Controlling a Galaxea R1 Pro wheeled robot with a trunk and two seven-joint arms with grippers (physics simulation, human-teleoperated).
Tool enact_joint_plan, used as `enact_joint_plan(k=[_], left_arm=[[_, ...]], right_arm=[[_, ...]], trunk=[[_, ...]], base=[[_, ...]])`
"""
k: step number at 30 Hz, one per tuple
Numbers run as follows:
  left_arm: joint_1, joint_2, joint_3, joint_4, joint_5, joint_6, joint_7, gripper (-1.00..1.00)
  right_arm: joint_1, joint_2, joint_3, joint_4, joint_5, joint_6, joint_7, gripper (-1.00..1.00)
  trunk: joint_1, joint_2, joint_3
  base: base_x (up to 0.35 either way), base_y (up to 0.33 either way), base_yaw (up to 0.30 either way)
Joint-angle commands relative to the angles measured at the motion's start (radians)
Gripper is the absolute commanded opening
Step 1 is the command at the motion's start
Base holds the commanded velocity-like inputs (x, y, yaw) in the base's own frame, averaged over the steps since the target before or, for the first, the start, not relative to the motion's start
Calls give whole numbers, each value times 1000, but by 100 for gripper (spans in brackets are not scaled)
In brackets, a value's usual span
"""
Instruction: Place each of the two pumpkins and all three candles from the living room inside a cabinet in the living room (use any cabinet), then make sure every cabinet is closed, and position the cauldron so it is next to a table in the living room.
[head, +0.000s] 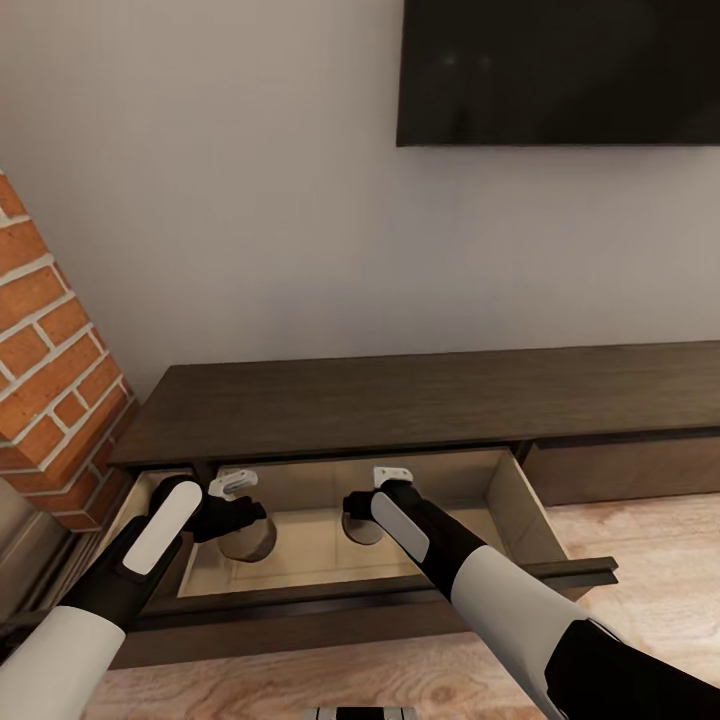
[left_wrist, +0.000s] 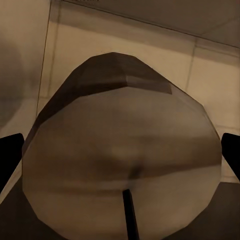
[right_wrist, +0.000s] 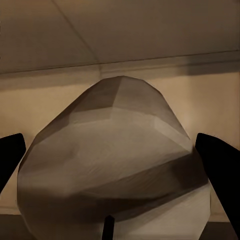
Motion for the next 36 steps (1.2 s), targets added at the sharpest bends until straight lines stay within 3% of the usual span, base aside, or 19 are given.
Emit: enact_joint_plan(k=[1, 19, 36], left_arm=[[-1, 2, -3, -1, 10, 0, 10, -100], [-1, 1, -4, 0, 11, -2, 10, -100], [-1, -1, -8, -6, 11, -8, 10, -100]], right_arm=[[-1, -1, 4, -2, -9, 1, -8, -100], [-1, -1, 4, -2, -8, -6, -8, -100], [-1, -1, 4, 2, -8, -12, -8, -100]], trunk=[[0, 0, -1], [0, 0, -1], [7, -4, -67]], base=[[0, 0, 0], [31, 19, 0], [1, 0, 0]])
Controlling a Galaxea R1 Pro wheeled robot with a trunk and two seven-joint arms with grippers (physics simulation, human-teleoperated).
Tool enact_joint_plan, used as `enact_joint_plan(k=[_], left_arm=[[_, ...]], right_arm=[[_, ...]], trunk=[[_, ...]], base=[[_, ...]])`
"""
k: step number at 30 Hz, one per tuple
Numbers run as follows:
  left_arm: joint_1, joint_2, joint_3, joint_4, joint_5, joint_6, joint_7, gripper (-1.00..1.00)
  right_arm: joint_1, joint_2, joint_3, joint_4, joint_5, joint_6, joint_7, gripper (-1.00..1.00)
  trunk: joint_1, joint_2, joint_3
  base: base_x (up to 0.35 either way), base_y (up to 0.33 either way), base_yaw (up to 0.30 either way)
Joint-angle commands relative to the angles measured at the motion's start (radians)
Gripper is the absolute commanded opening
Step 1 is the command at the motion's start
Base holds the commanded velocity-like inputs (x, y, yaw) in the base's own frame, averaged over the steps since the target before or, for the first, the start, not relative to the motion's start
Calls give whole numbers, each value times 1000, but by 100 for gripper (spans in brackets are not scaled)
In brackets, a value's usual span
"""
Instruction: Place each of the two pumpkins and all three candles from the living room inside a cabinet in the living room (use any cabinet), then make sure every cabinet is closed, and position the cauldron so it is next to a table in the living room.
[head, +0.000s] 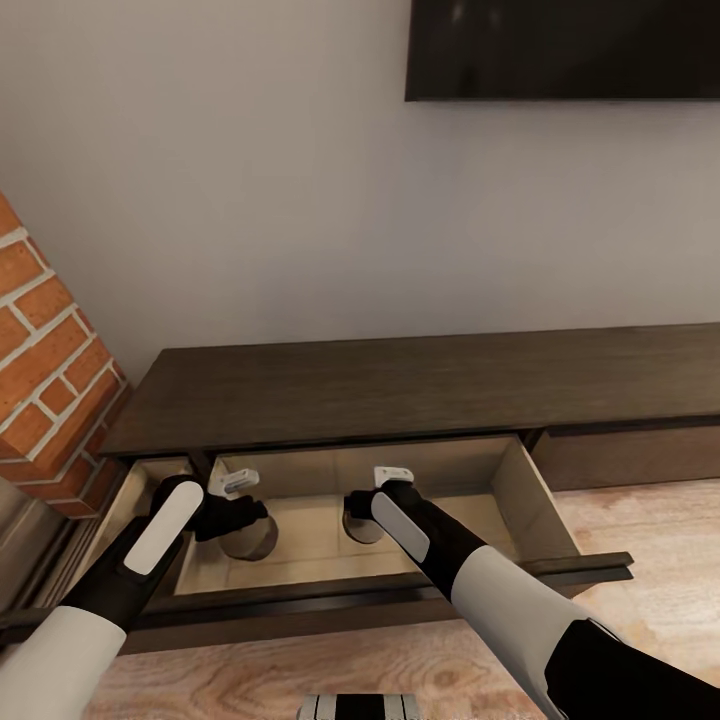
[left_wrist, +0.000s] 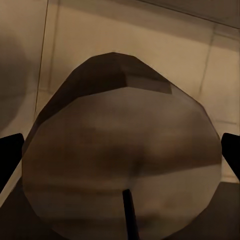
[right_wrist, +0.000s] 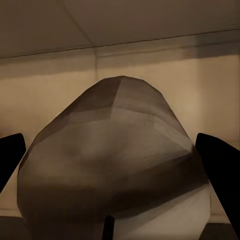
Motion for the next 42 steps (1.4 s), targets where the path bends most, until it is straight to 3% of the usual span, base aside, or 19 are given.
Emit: enact_joint_plan(k=[1, 9, 12, 17, 20, 26, 36, 42], left_arm=[[-1, 0, -3, -2, 10, -3, 10, -100], [-1, -14, -12, -7, 8, -10, 13, -100], [-1, -20, -12, -8, 0, -10, 16, -100], [-1, -47, -11, -7, -97, -15, 11, -100], [-1, -55, -11, -6, -115, -18, 11, -100], [-1, -57, -11, -6, -123, -35, 10, -100], [-1, -58, -12, -7, -124, -40, 10, -100], [-1, -57, -13, -7, -130, -62, 10, -100]], right_arm=[[-1, 0, 4, -1, -7, 0, -8, -100], [-1, 1, 4, 4, -6, -1, -8, -100], [0, 1, 5, 5, -5, -2, -8, -100], [-1, 1, 6, 5, -5, -2, -8, -100], [-1, 1, 6, 5, -5, -6, -8, -100], [0, 1, 7, 9, -4, -39, -8, -100], [-1, 1, 7, 10, -3, -44, -8, -100], [-1, 1, 7, 10, 57, -56, -8, -100]], trunk=[[0, 0, -1], [0, 0, -1], [1, -1, -13], [2, -2, -20], [2, -2, -20], [2, -2, -20], [6, -4, -59], [6, -4, -59]], base=[[0, 0, 0], [0, 0, 0], [0, 0, 0], [0, 0, 0], [0, 0, 0], [0, 0, 0], [0, 0, 0], [0, 0, 0]])
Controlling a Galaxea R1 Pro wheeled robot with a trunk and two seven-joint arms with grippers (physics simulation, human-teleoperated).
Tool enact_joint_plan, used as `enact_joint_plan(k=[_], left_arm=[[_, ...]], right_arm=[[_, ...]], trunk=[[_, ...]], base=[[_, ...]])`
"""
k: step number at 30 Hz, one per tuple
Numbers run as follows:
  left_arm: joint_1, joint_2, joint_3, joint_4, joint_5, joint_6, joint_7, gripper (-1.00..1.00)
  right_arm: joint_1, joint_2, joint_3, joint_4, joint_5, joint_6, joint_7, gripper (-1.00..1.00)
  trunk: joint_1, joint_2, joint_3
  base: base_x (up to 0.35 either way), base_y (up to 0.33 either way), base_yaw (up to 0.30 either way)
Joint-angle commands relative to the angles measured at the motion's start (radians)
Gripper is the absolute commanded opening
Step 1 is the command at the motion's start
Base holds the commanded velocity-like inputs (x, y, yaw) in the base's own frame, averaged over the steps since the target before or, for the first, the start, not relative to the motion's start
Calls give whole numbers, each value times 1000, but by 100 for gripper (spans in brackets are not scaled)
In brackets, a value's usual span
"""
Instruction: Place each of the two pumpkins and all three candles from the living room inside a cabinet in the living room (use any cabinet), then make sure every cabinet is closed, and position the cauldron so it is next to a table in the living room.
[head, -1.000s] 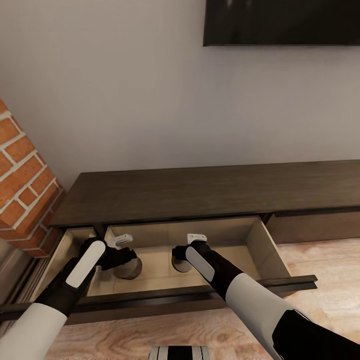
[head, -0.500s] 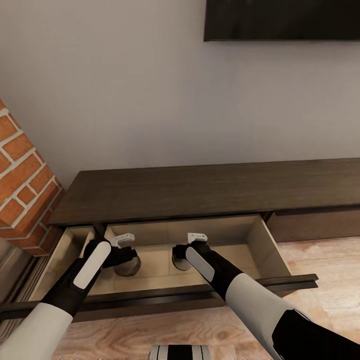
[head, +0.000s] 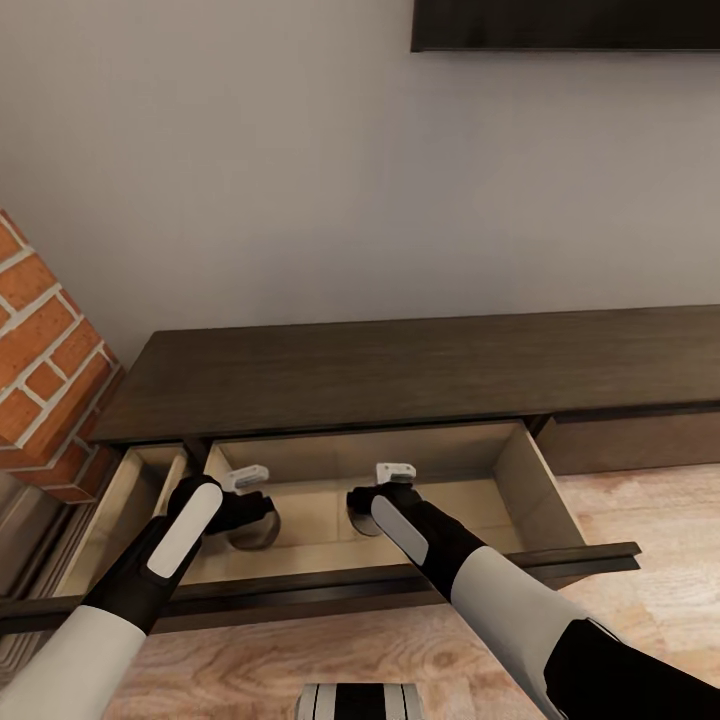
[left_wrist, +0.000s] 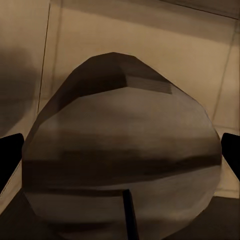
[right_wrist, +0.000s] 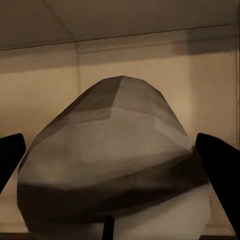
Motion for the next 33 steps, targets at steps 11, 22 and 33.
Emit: enact_joint_plan(k=[11, 22, 33], left_arm=[[-1, 0, -4, -1, 0, -7, 10, -100], [-1, 0, -8, -1, -1, -11, 10, -100], [-1, 0, -9, -2, -1, -11, 10, -100]], right_arm=[[0, -1, 5, -1, -2, -8, -7, -100], [-1, -1, 5, -1, -1, -18, -6, -100], [-1, -1, 5, 0, -1, -23, -6, -100]], trunk=[[2, -1, -16], [5, -3, -43], [7, -4, -59]], base=[[0, 0, 0], [0, 0, 0], [0, 0, 0]])
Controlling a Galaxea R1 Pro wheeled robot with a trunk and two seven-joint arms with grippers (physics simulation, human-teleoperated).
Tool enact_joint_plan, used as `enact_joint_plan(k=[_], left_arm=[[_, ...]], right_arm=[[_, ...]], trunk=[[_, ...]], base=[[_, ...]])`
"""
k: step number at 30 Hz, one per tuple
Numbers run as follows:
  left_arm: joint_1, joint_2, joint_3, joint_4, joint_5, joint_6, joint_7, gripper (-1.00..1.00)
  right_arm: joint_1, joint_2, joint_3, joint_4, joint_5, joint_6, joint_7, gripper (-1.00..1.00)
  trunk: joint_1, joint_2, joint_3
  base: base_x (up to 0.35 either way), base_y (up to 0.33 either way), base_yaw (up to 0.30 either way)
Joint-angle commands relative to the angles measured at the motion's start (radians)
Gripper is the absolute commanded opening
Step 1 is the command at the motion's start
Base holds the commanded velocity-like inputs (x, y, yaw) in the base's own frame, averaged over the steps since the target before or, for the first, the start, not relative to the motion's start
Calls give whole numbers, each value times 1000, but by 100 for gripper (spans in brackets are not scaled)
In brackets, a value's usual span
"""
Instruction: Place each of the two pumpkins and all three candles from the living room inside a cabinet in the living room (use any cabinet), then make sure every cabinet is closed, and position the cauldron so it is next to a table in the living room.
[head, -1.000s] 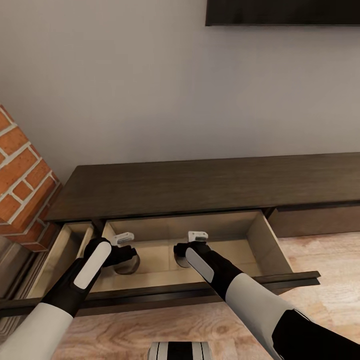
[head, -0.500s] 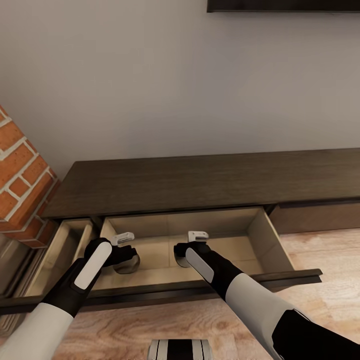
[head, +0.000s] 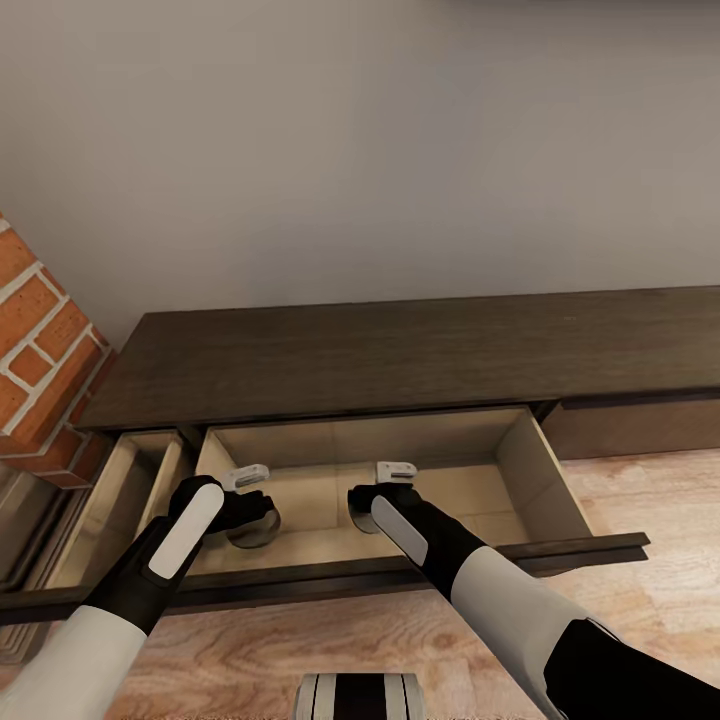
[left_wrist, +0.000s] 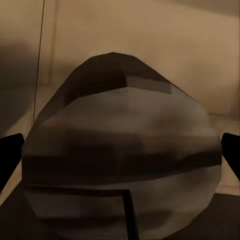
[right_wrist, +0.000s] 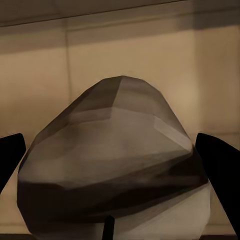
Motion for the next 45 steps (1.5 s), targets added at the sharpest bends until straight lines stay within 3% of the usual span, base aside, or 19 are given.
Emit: enact_joint_plan(k=[1, 6, 7, 16, 17, 35, 39, 45], left_arm=[[-1, 1, -3, -1, 10, -1, 10, -100], [-1, 0, -3, -2, 10, -9, 11, -100], [-1, -1, -3, -2, 10, -15, 10, -100], [-1, -6, -3, -1, 10, -21, 10, -100], [-1, -6, -3, -1, 10, -21, 10, 100], [-1, -7, -2, 0, 11, -20, 9, 100], [-1, -7, -2, 0, 11, -21, 9, 100], [-1, -7, 0, 0, 14, -21, 8, 100]], right_arm=[[-1, 0, 5, -2, -6, 1, -8, -100], [-1, 0, 5, -2, -6, 1, -8, -100], [-1, 0, 5, -2, -6, 1, -8, 100], [-1, 0, 5, -2, -6, 1, -8, 100], [-1, 0, 5, -2, -6, 1, -8, 100], [-1, 0, 5, -2, -8, 1, -8, 100], [-1, 0, 5, -2, -8, 1, -8, 100], [-1, 0, 5, -2, -9, 1, -8, 100]], trunk=[[0, -1, -5], [2, -1, -16], [2, -1, -16], [2, -1, -16], [2, -1, -16], [1, -1, -12], [-1, 0, 3], [-1, 0, 3]], base=[[0, 0, 0], [0, 0, 0], [0, 0, 0], [0, 0, 0], [0, 0, 0], [0, 0, 0], [0, 0, 0], [0, 0, 0]])
